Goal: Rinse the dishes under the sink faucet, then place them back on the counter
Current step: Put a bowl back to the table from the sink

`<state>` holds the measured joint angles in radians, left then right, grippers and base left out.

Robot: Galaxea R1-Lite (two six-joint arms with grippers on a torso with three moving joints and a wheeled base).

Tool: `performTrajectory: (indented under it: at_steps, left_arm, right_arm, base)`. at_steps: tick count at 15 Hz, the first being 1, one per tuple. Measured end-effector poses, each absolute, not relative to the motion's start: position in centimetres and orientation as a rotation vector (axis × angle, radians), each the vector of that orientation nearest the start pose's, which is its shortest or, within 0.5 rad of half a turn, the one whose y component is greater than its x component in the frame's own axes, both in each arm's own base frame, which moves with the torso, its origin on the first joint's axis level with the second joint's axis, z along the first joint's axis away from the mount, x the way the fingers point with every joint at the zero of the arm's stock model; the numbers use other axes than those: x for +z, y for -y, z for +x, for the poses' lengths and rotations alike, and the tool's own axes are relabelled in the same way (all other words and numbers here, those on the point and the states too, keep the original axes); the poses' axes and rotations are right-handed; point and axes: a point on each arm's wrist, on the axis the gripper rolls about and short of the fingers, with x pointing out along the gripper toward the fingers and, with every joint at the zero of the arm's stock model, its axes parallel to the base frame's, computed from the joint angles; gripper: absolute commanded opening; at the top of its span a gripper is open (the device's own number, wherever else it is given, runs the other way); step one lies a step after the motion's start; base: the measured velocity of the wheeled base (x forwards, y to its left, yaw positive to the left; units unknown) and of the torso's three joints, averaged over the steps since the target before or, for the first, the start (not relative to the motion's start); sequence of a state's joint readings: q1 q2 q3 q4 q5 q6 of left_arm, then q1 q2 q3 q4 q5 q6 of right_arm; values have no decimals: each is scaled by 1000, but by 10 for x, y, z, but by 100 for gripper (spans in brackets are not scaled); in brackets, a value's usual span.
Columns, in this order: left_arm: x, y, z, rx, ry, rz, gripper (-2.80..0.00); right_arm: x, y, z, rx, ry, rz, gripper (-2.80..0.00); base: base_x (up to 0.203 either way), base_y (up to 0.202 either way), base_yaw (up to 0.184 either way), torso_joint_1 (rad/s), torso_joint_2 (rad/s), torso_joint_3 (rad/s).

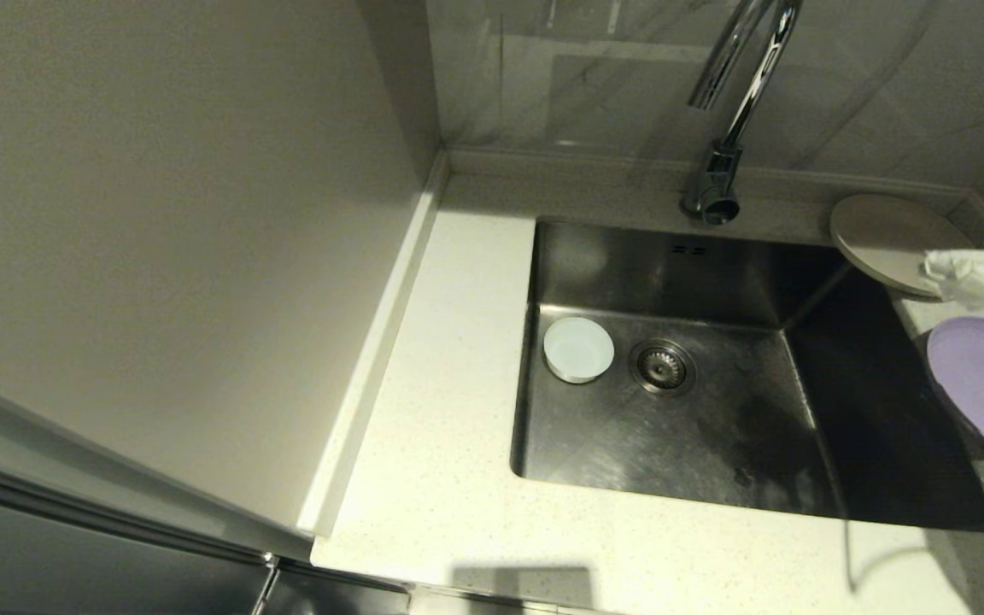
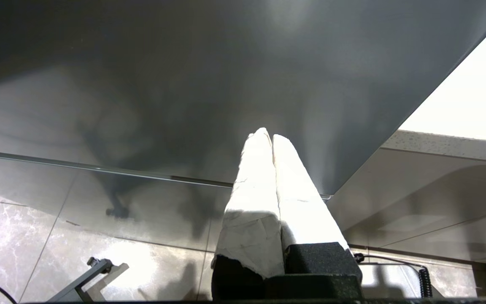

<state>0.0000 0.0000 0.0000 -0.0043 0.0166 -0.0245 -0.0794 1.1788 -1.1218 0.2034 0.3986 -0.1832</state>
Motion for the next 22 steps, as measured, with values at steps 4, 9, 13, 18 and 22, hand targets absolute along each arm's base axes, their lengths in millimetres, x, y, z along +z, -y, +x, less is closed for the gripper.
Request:
performTrajectory:
  at_steps: [4,9,13,18,22]
  left_arm:
    - [76,0,-23,16,4,-24,-280]
    - [76,0,-23,16,4,-24,-280]
    - [76,0,-23,16,4,-24,-280]
    - [76,0,-23,16,4,-24,-280]
    - [76,0,-23,16,4,-24,-280]
  right_arm:
    - [294,-1,142,385,-585,-37,0]
    - [268,-11,159,486,-801,-90,0]
    - [241,-41,233,446,-793,-87,0]
    - [192,-117,322,259,-709,-69,0]
    - [177,-152,368,202,-580,-50,0]
  base:
    - [0,0,0,0,0,0]
    - [0,0,0,0,0,0]
    - [0,0,0,0,0,0]
    - [0,0,0,0,0,0]
    - [0,0,0,0,0,0]
